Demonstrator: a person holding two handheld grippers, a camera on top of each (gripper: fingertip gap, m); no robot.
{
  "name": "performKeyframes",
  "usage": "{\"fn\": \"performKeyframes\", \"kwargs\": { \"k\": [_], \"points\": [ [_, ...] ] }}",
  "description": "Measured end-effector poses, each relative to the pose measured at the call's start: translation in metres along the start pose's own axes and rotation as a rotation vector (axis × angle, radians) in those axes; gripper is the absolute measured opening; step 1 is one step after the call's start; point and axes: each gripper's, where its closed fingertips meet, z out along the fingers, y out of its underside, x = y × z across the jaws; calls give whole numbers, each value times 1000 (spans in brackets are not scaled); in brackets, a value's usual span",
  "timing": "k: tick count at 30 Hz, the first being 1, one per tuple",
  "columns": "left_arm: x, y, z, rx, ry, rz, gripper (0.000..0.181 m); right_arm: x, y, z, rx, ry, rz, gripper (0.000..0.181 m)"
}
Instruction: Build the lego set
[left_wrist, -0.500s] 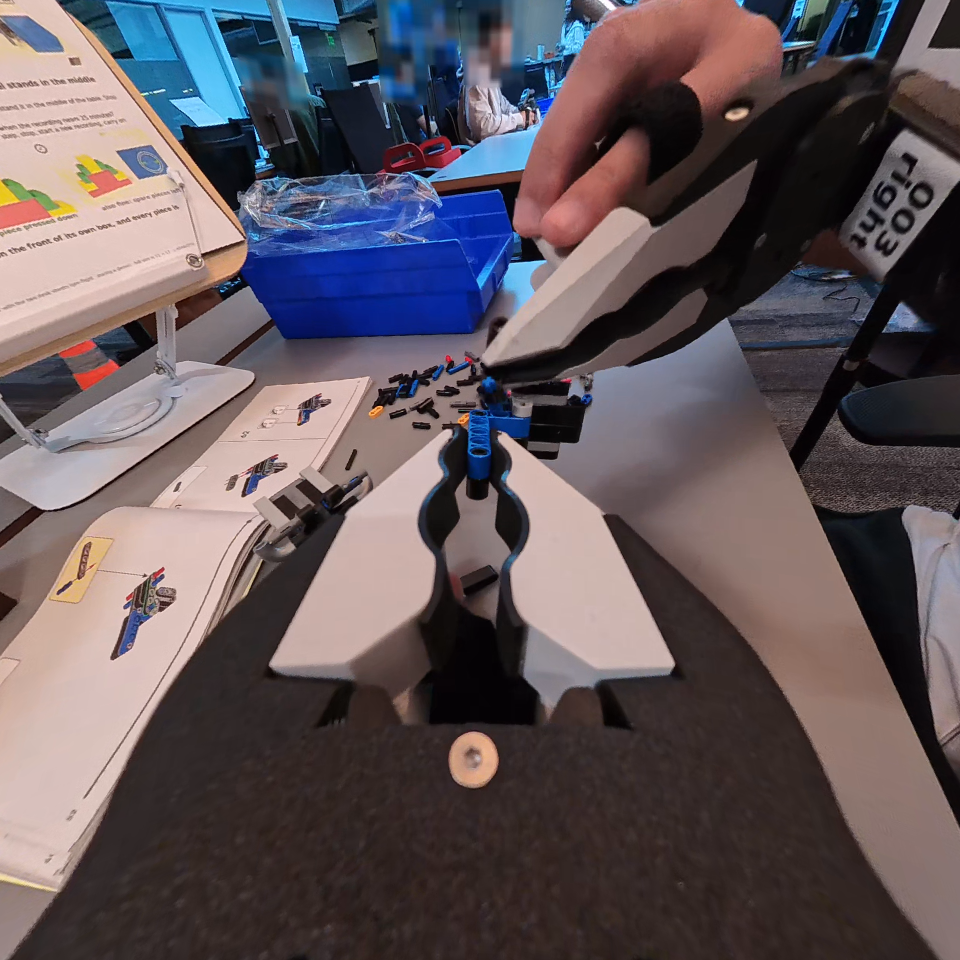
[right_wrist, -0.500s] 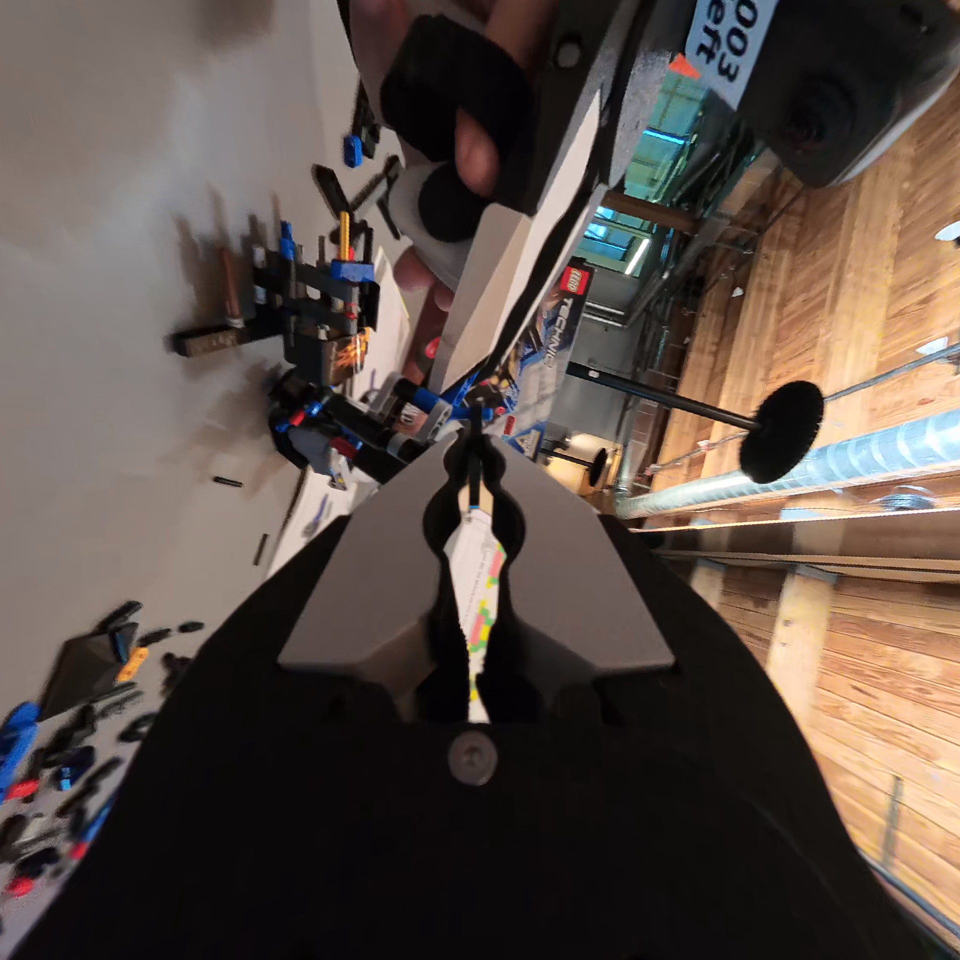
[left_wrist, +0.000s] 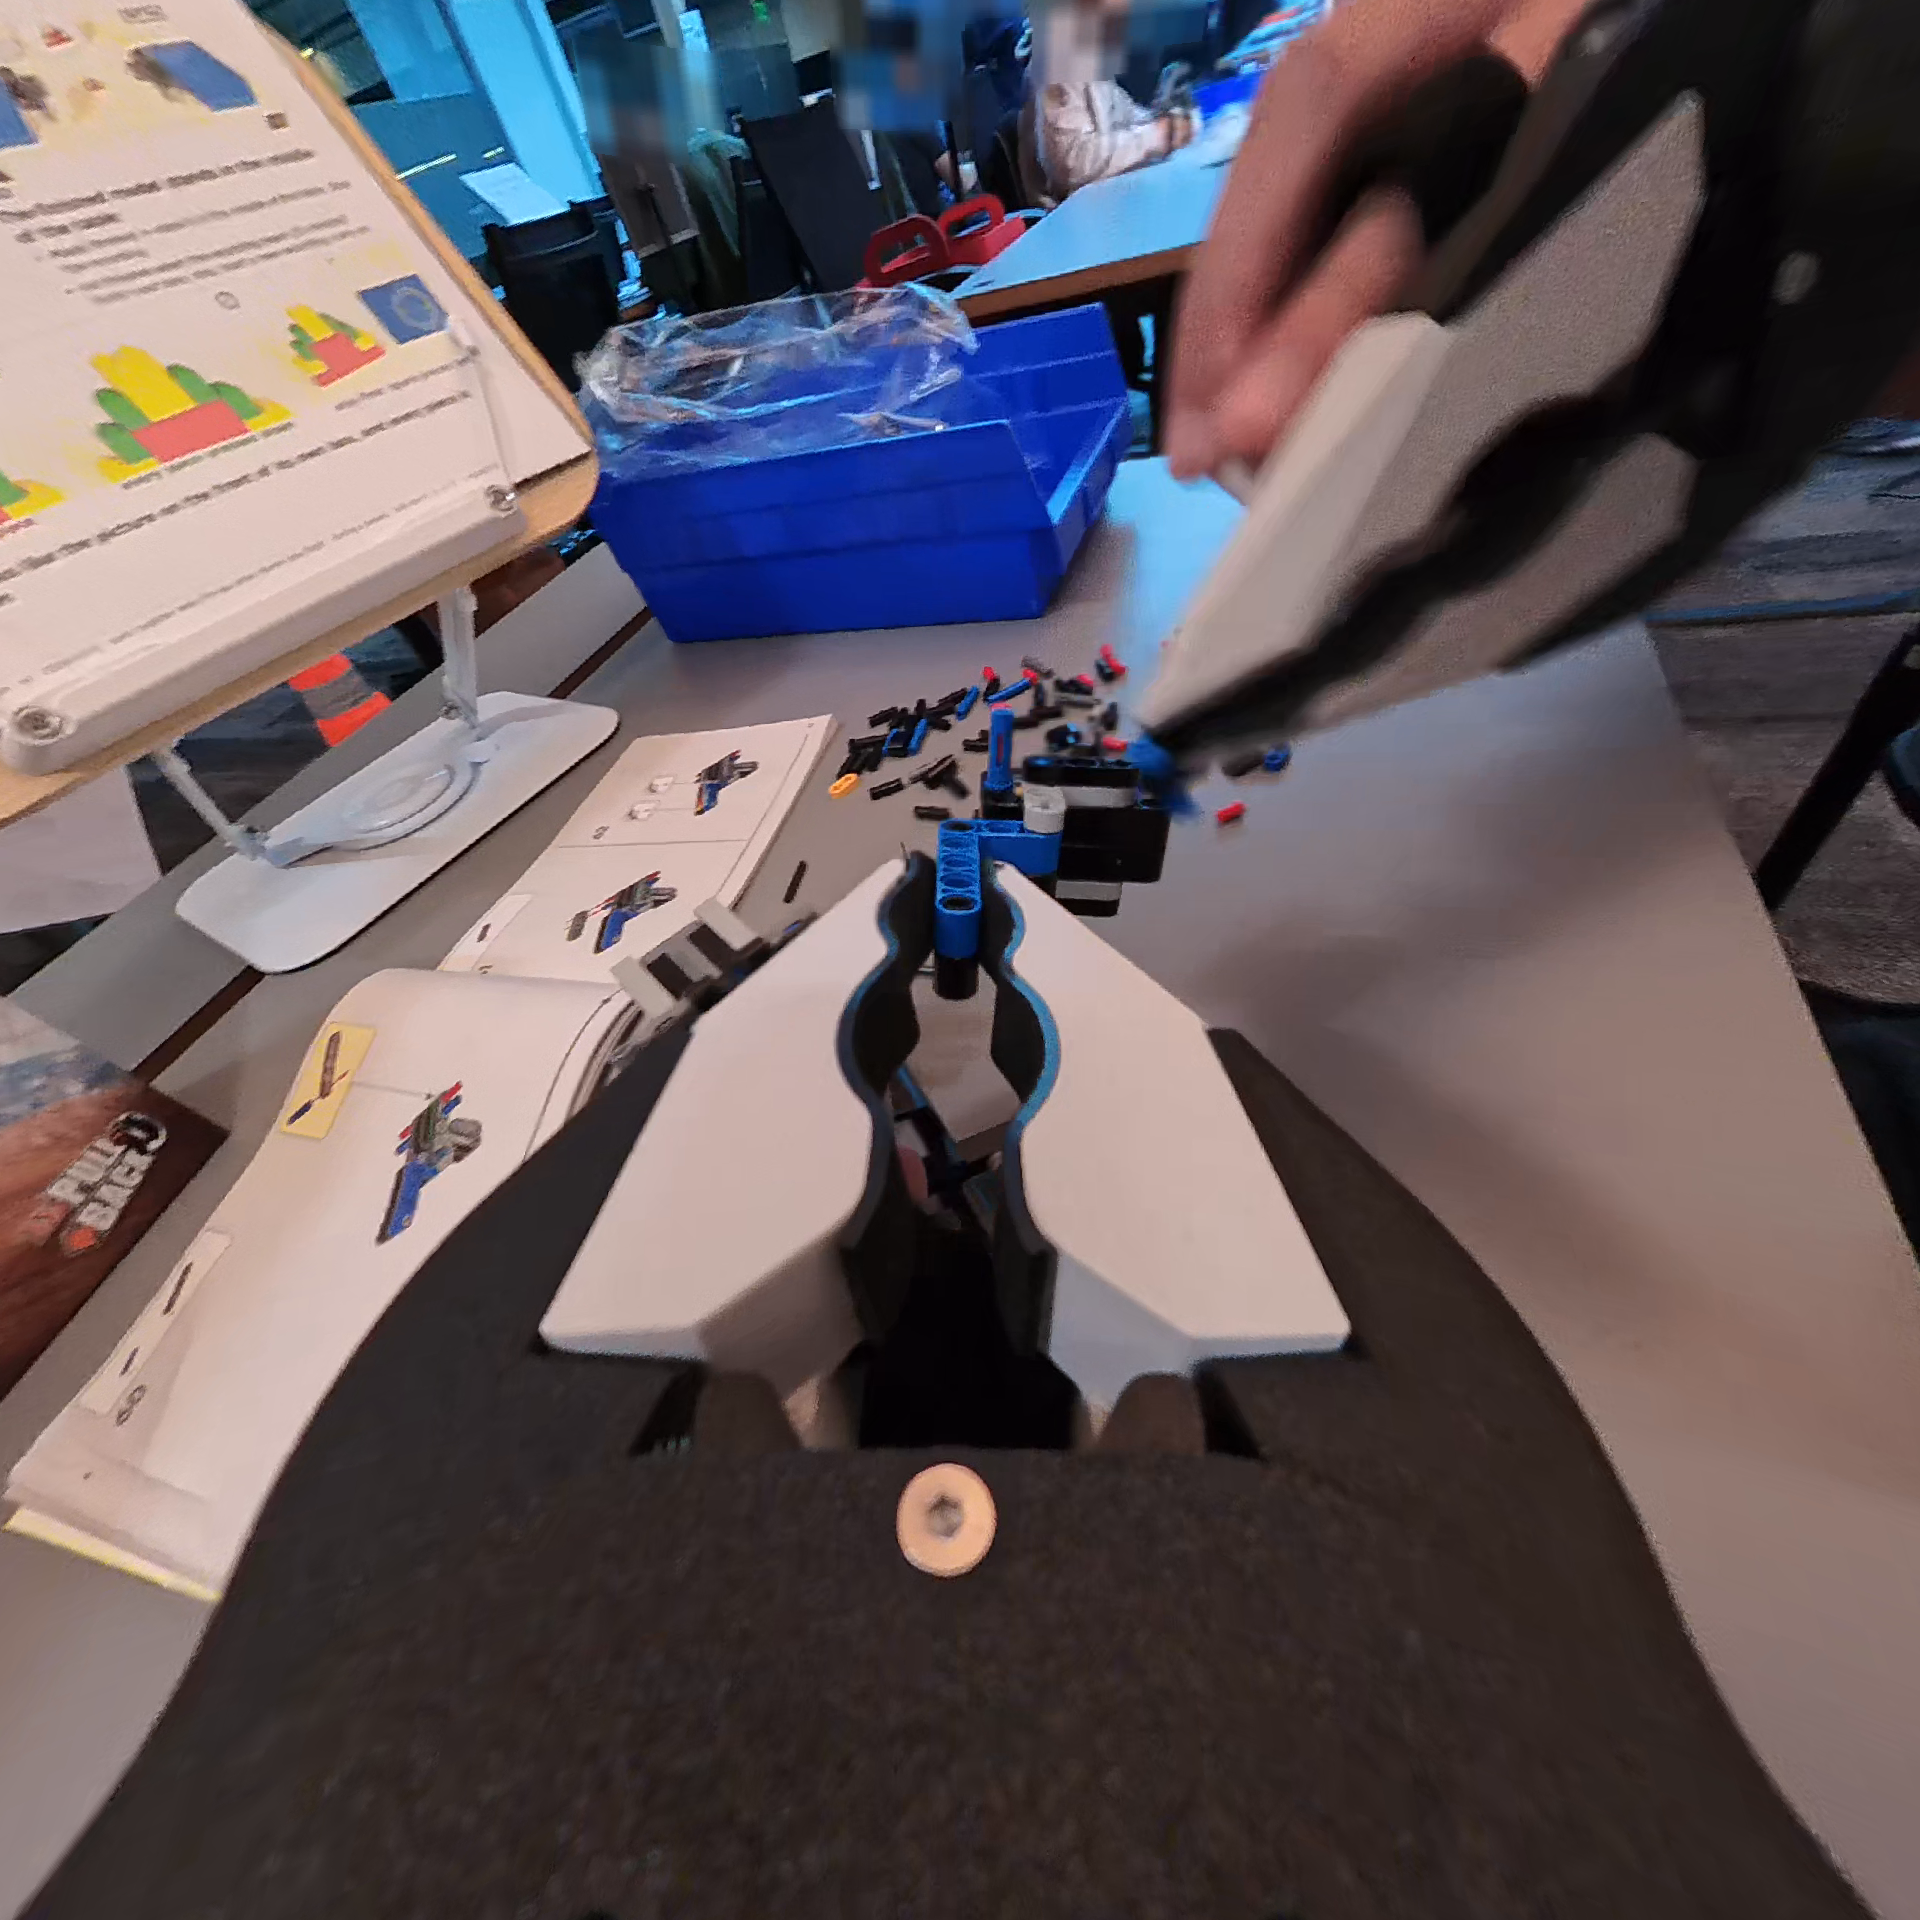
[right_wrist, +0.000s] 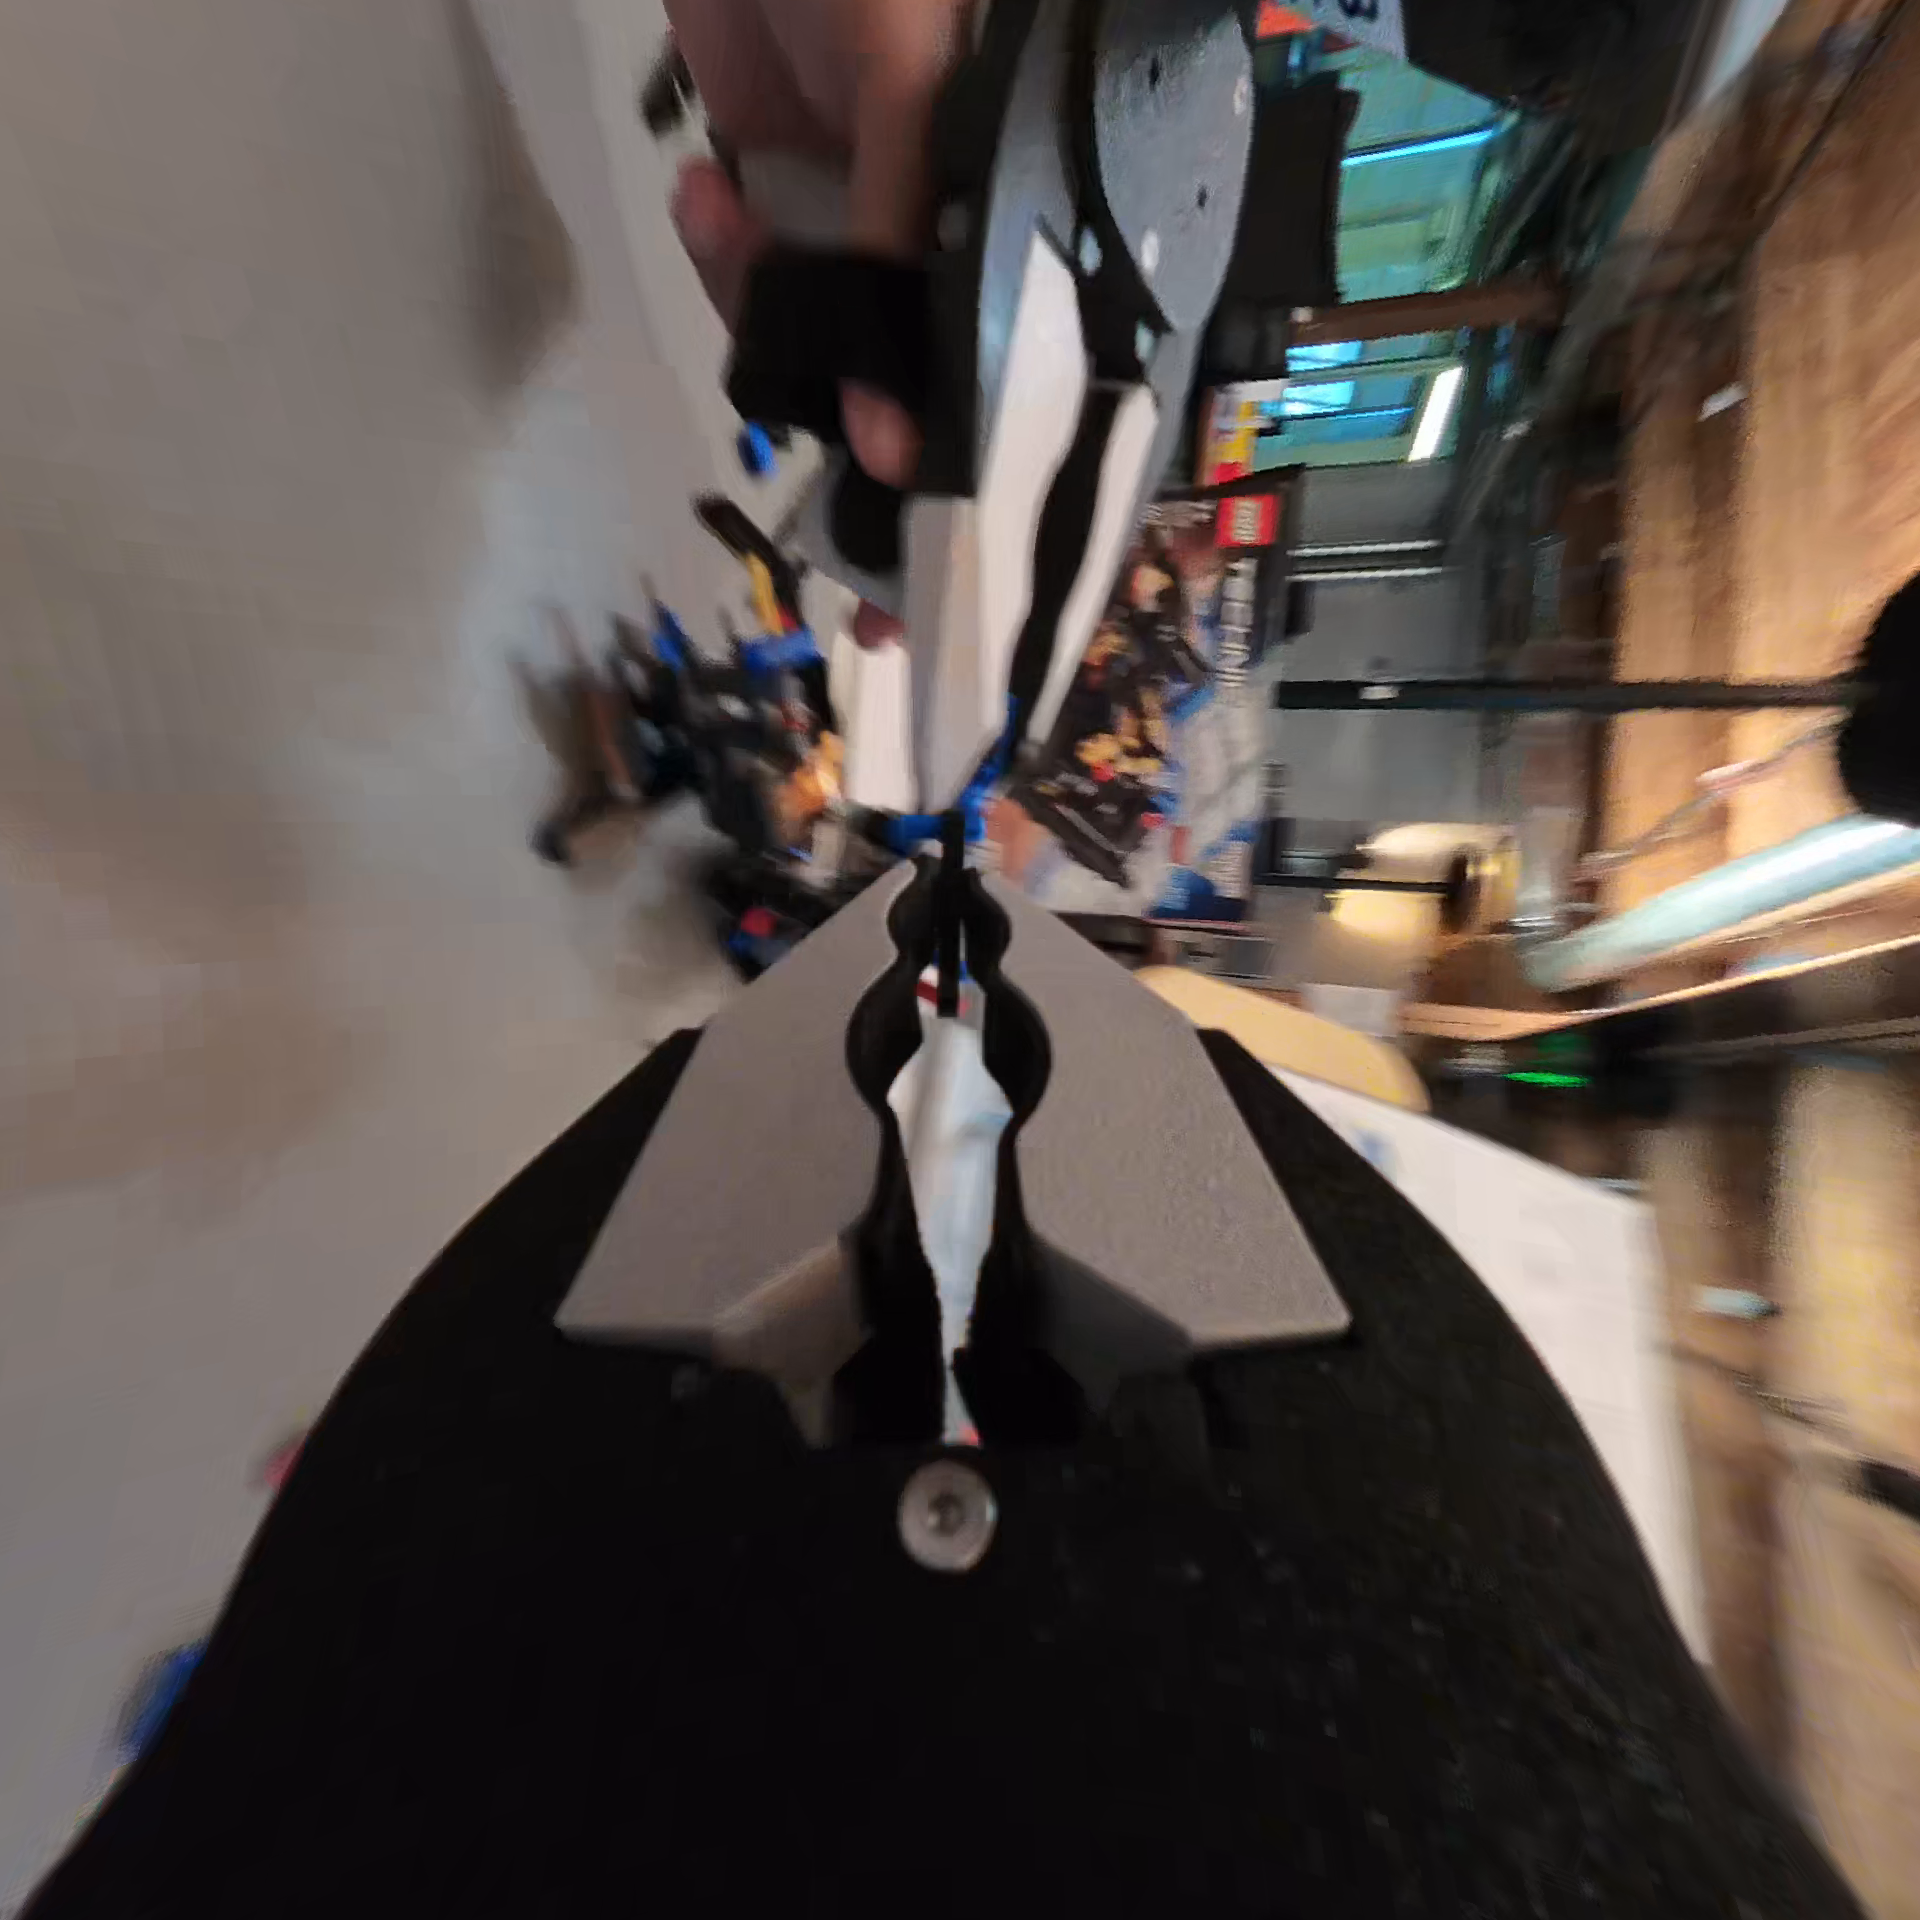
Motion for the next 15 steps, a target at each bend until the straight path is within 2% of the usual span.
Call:
{"fn": "performKeyframes", "kwargs": {
  "k": [2,5,6,11,13,15],
  "points": [
    [-8,2,-1,-15,-33,-12,6,-26,-6,-1,37,-81,163,2],
    [-14,5,-1,-21,-53,-36,6,-100,-9,-12,-12,-414,348,2],
    [-14,6,0,-24,-53,-43,6,-112,-13,-18,-10,-472,394,3],
    [-9,9,3,-33,-39,-33,6,-145,-36,-60,75,-784,564,3],
    [-8,8,3,-32,-37,-26,6,-156,-32,-67,72,-841,528,3],
    [-7,8,3,-31,-37,-25,6,-157,-28,-67,79,-836,530,3]
  ]
}}
